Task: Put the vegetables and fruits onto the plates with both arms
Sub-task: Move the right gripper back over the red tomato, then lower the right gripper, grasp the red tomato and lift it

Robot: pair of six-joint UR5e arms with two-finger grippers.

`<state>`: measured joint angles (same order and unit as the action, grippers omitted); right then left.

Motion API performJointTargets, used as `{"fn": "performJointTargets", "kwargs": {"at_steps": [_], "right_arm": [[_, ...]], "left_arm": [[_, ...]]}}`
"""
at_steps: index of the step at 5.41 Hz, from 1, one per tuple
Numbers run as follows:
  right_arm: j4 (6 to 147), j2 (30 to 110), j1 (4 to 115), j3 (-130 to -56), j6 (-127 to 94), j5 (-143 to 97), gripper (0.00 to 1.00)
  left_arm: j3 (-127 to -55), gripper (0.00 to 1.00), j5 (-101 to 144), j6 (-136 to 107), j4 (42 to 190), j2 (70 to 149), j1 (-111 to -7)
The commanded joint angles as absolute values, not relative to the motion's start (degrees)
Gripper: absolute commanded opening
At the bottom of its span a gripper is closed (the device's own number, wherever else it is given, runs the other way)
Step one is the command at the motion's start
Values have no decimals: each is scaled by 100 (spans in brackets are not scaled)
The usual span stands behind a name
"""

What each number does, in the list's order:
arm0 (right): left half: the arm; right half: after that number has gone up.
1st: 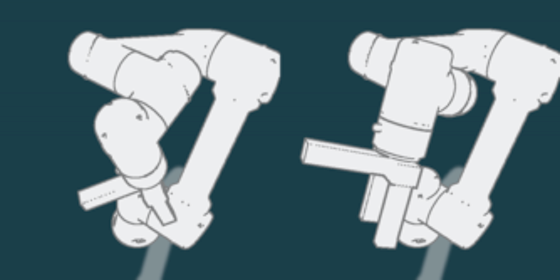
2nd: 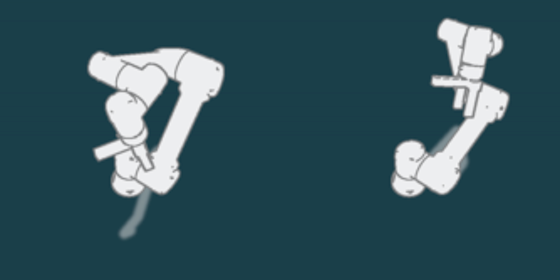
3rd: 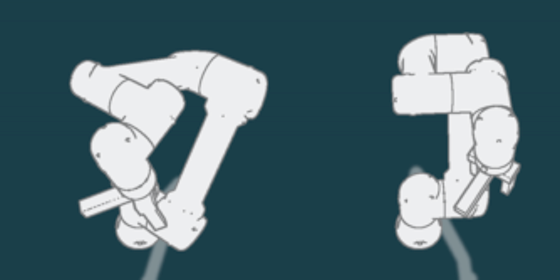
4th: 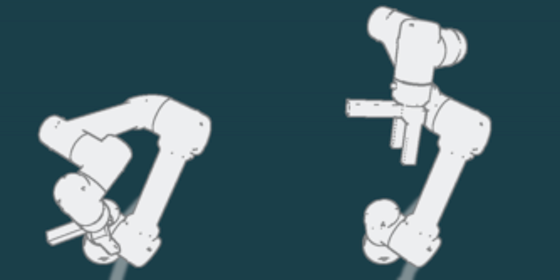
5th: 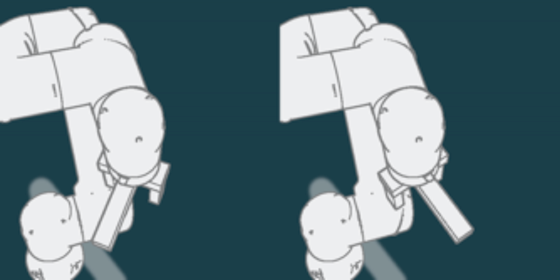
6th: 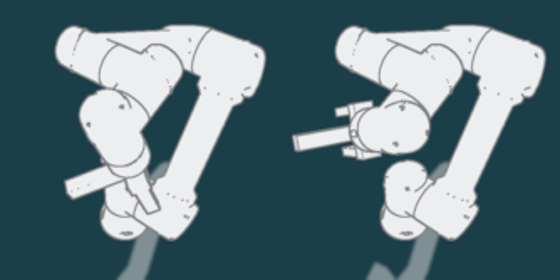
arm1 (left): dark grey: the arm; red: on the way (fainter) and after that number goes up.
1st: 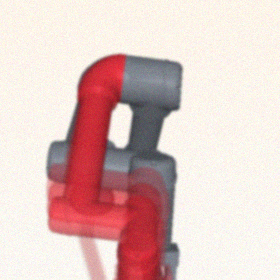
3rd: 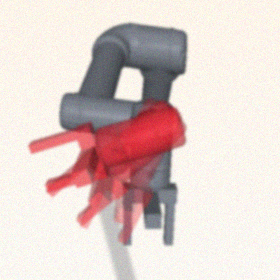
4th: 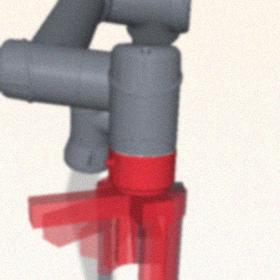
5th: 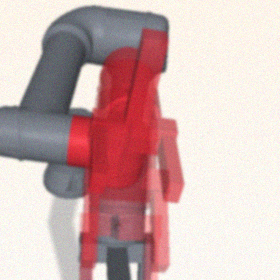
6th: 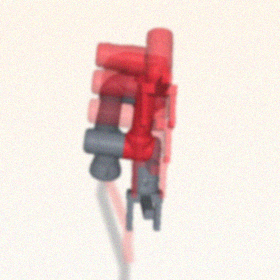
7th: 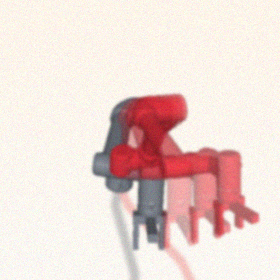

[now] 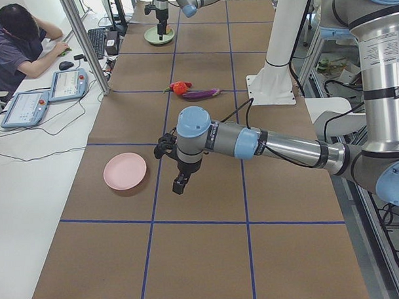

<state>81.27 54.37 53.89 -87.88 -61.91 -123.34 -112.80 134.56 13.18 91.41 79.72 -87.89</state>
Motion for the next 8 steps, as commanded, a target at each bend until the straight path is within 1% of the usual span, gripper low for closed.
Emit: {"fn": "performJointTargets", "kwargs": {"at_steps": [1,2,3,4,5,8], "right_arm": [[8654,4426,4285,-8702,-7562,-11447,100],[8675,3881,3863,-8292,-8159,-11095,100],[8675,3337,3493,-7705,-8600,-10657,100],[8684,3061,3237,-7290,-8770,-10365,100],[8945,2980,3121,-7130,-8711,-10232,100],[9009,2971,3050,-6734,-7632,-9774,100]], "left_arm": [[-11250,100,13456,1318,9141,7972,-8789],[-11224,100,13456,1318,9141,7972,-8789],[-11206,100,13456,1318,9141,7972,-8780],[-11215,100,13456,1318,9141,7972,-8789],[-11215,100,13456,1318,9141,7972,-8789],[-11224,100,13456,1318,9149,7972,-8789]]}}
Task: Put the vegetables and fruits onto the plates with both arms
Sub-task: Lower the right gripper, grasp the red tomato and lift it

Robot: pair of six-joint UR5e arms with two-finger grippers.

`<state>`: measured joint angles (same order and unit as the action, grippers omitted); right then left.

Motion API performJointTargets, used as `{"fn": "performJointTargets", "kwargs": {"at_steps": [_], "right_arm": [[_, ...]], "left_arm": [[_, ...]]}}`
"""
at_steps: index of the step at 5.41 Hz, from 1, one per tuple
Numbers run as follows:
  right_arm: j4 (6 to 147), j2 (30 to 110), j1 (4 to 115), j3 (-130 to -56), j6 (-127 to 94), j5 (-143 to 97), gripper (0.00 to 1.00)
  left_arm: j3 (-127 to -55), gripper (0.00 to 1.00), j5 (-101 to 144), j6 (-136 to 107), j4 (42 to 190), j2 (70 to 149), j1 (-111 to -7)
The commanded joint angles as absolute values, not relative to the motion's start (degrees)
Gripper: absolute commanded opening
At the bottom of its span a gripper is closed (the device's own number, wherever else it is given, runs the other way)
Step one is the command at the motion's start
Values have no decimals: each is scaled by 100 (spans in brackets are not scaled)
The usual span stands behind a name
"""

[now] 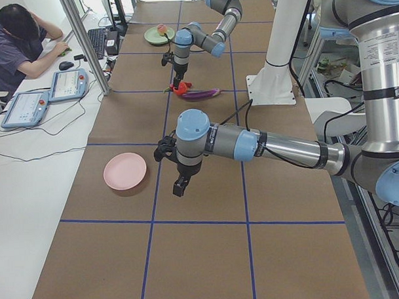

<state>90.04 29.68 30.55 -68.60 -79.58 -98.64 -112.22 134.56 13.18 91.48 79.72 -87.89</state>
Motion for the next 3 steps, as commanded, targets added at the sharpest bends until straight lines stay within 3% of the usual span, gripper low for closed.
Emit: {"fn": "performJointTargets", "kwargs": {"at_steps": [1,3], "right_arm": [[9009,2971,3024,-6654,-7464,-9739,99],[8974,2936,2954,-6636,-7540,-9747,99]], "left_arm": [[-11215,100,13456,1318,9141,7972,-8789],[-11206,100,13456,1318,9141,7980,-8780]]}}
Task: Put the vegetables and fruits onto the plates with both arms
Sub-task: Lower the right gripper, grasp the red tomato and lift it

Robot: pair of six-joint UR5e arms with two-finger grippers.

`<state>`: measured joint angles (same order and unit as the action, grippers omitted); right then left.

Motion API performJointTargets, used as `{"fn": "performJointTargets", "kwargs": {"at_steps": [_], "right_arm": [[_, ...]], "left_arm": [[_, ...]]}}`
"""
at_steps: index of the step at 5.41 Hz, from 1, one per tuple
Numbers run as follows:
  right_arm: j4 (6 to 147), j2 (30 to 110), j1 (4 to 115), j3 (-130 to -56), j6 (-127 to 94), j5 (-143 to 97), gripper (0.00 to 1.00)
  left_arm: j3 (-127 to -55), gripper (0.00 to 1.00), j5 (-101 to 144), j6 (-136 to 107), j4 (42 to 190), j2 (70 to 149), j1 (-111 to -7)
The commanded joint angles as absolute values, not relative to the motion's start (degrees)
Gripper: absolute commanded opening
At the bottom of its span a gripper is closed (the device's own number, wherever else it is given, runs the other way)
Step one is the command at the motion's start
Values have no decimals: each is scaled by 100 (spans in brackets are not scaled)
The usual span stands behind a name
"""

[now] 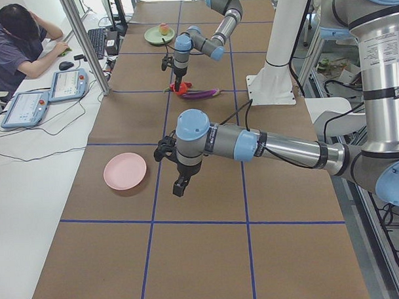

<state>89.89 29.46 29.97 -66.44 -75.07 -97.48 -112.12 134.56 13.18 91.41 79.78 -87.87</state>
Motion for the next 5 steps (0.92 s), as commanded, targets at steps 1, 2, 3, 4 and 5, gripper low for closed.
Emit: {"fn": "performJointTargets", "kwargs": {"at_steps": [1,2,3,4,5], "right_arm": [[8956,2936,2892,-6636,-7541,-9738,99],[8956,2953,2857,-6636,-7532,-9738,95],[8956,2944,2856,-6636,-7506,-9738,67],[8947,2918,2865,-6671,-7454,-9747,1],[8973,2892,2996,-6906,-7462,-9799,0]], "left_arm": [[-11206,100,13456,1318,9141,7980,-8780],[-11171,100,13456,1318,9141,7989,-8780],[-11171,100,13456,1318,9141,7989,-8772],[-11162,100,13456,1310,9202,7989,-8780],[-11127,100,13456,1318,9211,7989,-8780]]}}
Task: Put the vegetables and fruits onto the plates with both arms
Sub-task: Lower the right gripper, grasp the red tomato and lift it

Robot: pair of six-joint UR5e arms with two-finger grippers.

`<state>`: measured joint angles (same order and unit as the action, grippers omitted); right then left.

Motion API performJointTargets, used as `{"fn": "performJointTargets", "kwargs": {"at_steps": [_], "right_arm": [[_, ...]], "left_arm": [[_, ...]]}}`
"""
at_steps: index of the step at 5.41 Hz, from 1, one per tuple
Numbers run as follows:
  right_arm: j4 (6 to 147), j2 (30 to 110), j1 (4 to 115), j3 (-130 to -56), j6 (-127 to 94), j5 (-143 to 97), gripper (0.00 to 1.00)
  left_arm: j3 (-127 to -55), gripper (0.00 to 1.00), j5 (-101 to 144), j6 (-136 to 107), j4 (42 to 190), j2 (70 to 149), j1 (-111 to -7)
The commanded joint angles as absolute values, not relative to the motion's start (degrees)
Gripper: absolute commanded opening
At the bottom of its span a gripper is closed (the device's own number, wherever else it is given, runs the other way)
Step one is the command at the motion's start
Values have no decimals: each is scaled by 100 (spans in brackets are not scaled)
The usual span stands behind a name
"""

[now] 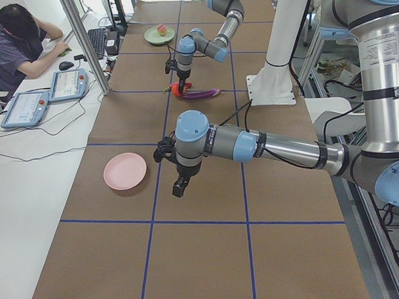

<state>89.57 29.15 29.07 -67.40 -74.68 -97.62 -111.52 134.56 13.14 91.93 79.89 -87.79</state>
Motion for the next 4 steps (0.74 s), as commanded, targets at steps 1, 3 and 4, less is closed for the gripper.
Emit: {"fn": "performJointTargets", "kwargs": {"at_steps": [1,3,4], "right_arm": [[9008,2892,3215,-7195,-7462,-9974,0],[9009,3005,4230,-7383,-6660,-10980,0],[8957,3354,4915,-7435,-5627,-11761,0]], "left_arm": [[-11127,100,13456,1310,9211,7989,-8780],[-11127,100,13456,1310,9220,7989,-8780],[-11127,100,13456,1310,9220,7989,-8780]]}}
